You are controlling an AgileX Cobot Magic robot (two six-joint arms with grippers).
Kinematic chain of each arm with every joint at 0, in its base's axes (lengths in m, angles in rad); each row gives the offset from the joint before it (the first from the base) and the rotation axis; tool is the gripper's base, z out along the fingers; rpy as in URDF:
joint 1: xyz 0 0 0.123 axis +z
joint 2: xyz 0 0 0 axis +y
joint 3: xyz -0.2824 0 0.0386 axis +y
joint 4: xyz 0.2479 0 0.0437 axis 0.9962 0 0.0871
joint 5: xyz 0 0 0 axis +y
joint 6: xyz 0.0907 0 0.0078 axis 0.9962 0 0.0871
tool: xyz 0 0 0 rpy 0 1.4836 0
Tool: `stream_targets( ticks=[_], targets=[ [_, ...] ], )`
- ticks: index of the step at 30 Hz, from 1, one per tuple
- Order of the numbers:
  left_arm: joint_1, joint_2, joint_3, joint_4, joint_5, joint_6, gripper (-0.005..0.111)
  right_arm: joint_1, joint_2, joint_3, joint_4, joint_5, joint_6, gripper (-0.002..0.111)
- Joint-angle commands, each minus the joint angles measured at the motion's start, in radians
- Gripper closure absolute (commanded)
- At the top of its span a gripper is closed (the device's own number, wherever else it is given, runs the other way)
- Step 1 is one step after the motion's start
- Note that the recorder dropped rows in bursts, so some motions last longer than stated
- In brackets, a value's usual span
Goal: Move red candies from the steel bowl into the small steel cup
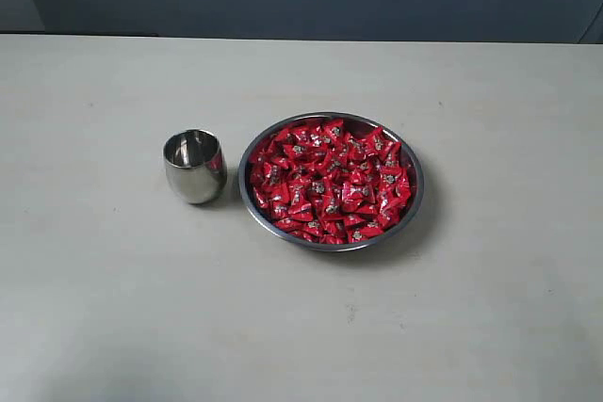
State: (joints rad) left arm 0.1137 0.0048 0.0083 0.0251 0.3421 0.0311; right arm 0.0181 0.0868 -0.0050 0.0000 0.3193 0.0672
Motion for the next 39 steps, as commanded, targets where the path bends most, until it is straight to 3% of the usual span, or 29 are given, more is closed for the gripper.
stream_targets(
  ticks=[1,20,34,39],
  targets=[
    [-0.005,-0.005,-0.008,0.002,-0.005,-0.002,0.106,-0.006,0.028,-0.040,-0.007,-0.008,-0.003,0.108],
    [-0.005,-0.005,-0.008,0.002,-0.005,-0.002,0.106,-0.006,0.377,-0.510,-0.007,-0.020,-0.003,0.108],
    [-0.005,-0.005,-0.008,0.002,-0.005,-0.002,0.106,-0.006,0.387,-0.521,0.024,-0.150,-0.003,0.108],
    [-0.005,-0.005,-0.008,0.002,-0.005,-0.002,0.106,-0.006,0.389,-0.521,0.073,-0.103,-0.003,0.108]
  ],
)
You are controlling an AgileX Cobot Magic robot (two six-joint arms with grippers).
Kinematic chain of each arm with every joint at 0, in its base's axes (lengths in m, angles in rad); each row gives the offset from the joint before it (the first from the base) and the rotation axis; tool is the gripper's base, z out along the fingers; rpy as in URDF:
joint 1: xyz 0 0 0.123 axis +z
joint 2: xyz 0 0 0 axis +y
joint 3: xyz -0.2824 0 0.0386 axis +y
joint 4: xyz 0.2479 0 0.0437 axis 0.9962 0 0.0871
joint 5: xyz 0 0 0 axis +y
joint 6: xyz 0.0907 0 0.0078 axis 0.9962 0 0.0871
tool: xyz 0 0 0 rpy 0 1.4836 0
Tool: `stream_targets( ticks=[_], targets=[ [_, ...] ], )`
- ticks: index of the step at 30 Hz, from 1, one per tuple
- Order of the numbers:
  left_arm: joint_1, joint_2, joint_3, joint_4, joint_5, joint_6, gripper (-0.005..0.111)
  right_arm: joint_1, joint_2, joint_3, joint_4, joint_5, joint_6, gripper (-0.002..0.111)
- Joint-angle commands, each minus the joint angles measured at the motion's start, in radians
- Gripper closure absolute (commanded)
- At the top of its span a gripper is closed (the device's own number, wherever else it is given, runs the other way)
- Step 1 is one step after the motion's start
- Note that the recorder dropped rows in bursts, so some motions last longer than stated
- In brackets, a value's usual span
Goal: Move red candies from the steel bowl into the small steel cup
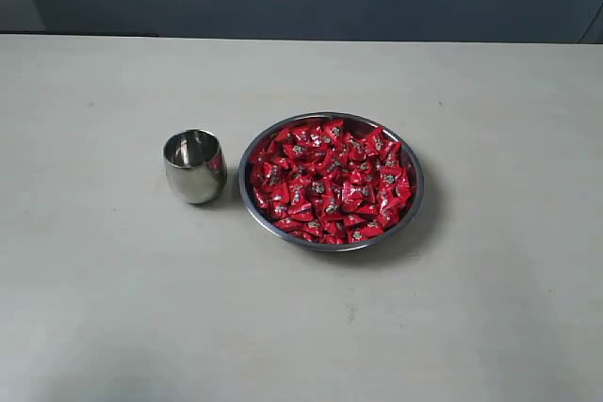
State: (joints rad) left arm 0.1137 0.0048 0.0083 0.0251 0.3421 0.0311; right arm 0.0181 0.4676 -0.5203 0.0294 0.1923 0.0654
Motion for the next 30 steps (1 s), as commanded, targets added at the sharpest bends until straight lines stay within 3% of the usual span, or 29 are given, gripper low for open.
stream_targets(
  ticks=[1,6,14,18,20,21,23,26,30],
  targets=[
    [-0.005,-0.005,-0.008,0.002,-0.005,-0.002,0.106,-0.006,0.013,-0.006,0.058,0.028,-0.001,0.108],
    [-0.005,-0.005,-0.008,0.002,-0.005,-0.002,0.106,0.055,0.091,-0.014,0.138,0.052,-0.086,0.109],
    [-0.005,-0.005,-0.008,0.002,-0.005,-0.002,0.106,0.262,0.354,-0.143,0.265,0.210,-0.337,0.109],
    [-0.005,-0.005,-0.008,0.002,-0.005,-0.002,0.106,0.401,0.596,-0.247,0.323,0.299,-0.441,0.109],
    [-0.005,-0.005,-0.008,0.002,-0.005,-0.002,0.106,0.471,0.711,-0.290,0.323,0.305,-0.441,0.097],
    [-0.005,-0.005,-0.008,0.002,-0.005,-0.002,0.106,0.523,0.797,-0.320,0.323,0.308,-0.441,0.082],
    [-0.005,-0.005,-0.008,0.002,-0.005,-0.002,0.106,0.601,0.927,-0.372,0.323,0.308,-0.441,0.068],
    [-0.005,-0.005,-0.008,0.002,-0.005,-0.002,0.106,0.697,1.119,-0.471,0.364,0.310,-0.441,0.068],
    [-0.005,-0.005,-0.008,0.002,-0.005,-0.002,0.106,0.740,1.335,-0.610,0.368,0.368,-0.432,0.068]
  ],
)
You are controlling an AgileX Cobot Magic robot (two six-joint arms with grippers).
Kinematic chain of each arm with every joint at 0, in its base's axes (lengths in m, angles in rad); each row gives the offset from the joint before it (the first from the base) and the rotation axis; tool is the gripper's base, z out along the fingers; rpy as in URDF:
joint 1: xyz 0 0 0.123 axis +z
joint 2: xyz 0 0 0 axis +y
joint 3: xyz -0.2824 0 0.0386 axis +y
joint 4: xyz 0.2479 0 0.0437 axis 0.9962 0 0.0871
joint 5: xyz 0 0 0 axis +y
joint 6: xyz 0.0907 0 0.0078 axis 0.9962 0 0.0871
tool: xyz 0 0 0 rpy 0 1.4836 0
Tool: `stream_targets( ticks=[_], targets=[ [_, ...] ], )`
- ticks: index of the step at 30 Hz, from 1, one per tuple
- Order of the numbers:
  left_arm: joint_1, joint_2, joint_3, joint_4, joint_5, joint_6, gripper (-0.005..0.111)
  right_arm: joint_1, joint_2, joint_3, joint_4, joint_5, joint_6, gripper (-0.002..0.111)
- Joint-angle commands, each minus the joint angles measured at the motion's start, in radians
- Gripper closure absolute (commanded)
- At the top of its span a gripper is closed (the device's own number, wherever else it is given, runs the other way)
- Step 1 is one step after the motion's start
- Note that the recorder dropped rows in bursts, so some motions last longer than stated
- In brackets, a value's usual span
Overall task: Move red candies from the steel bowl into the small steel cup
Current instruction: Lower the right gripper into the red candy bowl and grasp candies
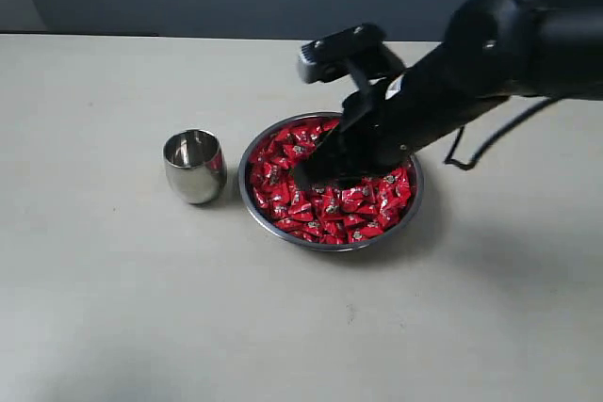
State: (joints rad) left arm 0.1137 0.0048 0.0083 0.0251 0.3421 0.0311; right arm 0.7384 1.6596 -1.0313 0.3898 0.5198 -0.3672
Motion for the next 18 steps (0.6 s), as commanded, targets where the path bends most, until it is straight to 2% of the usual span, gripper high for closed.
stream_targets(
  ticks=[1,8,18],
  targets=[
    [-0.005,-0.005,-0.008,0.002,-0.005,-0.002,0.106,0.020,0.172,-0.119,0.016,0.050,0.001,0.068],
    [-0.005,-0.005,-0.008,0.002,-0.005,-0.002,0.106,0.020,0.297,-0.201,0.064,0.077,0.003,0.068],
    [-0.005,-0.005,-0.008,0.002,-0.005,-0.002,0.106,0.020,0.376,-0.213,0.063,0.066,0.003,0.069]
  ],
)
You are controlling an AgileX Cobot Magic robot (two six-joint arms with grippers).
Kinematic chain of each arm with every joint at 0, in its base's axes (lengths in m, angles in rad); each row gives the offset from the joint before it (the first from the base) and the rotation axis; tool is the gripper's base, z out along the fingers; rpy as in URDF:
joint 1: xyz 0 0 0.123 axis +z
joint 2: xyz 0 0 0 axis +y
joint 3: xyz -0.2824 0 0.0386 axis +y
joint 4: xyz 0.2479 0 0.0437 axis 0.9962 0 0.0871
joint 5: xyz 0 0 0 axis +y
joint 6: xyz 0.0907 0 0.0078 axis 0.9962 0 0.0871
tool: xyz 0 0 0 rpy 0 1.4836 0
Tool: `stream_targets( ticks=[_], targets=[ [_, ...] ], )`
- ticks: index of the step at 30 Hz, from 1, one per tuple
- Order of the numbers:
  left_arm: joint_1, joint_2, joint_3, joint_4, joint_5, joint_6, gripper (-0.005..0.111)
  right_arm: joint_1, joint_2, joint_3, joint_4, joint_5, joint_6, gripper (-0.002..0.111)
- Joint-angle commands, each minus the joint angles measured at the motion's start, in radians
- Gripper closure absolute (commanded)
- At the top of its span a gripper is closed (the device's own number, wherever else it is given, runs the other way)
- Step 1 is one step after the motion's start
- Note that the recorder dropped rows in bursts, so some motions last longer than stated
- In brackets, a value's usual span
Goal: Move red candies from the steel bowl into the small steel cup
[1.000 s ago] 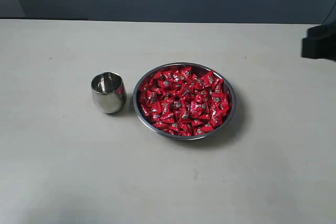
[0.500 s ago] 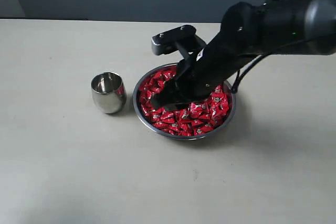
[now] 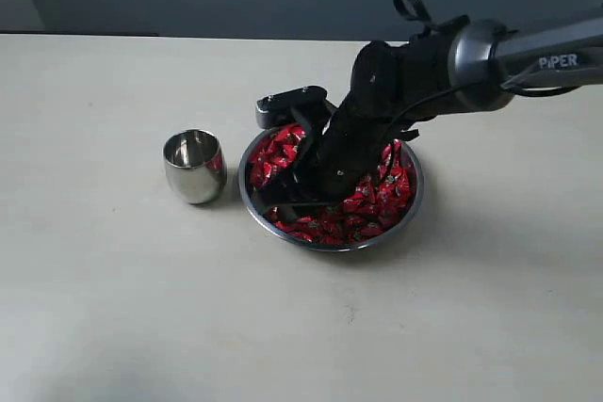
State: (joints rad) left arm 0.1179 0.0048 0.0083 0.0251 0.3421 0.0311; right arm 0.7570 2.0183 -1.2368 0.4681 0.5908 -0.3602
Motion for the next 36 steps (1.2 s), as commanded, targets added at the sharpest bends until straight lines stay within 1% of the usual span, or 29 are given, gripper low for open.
stream_targets(
  ticks=[1,3,4,6,12,19,27,33,36],
  targets=[
    [-0.010,-0.005,-0.008,0.002,-0.005,-0.002,0.106,0.001,0.023,-0.008,-0.026,-0.008,-0.004,0.073],
    [-0.010,-0.005,-0.008,0.002,-0.005,-0.002,0.106,0.001,0.029,-0.008,-0.045,-0.012,-0.004,0.083],
    [-0.010,-0.005,-0.008,0.002,-0.005,-0.002,0.106,0.001,0.029,-0.008,-0.056,-0.015,-0.004,0.094],
    [-0.010,-0.005,-0.008,0.002,-0.005,-0.002,0.106,0.001,0.029,-0.008,-0.060,-0.017,-0.004,0.109],
    [-0.010,-0.005,-0.008,0.002,-0.005,-0.002,0.106,0.001,-0.012,-0.008,-0.079,0.001,-0.004,0.108],
    [-0.010,-0.005,-0.008,0.002,-0.005,-0.002,0.106,0.001,-0.145,-0.006,-0.113,0.077,-0.004,0.108],
    [-0.010,-0.005,-0.008,0.002,-0.005,-0.002,0.106,0.001,-0.317,-0.004,-0.223,0.120,0.088,0.108],
    [-0.010,-0.005,-0.008,0.002,-0.005,-0.002,0.106,-0.001,-0.439,0.056,-0.225,0.102,0.094,0.108],
    [-0.010,-0.005,-0.008,0.002,-0.005,-0.002,0.106,-0.001,-0.518,0.119,-0.223,0.073,0.103,0.108]
  ],
)
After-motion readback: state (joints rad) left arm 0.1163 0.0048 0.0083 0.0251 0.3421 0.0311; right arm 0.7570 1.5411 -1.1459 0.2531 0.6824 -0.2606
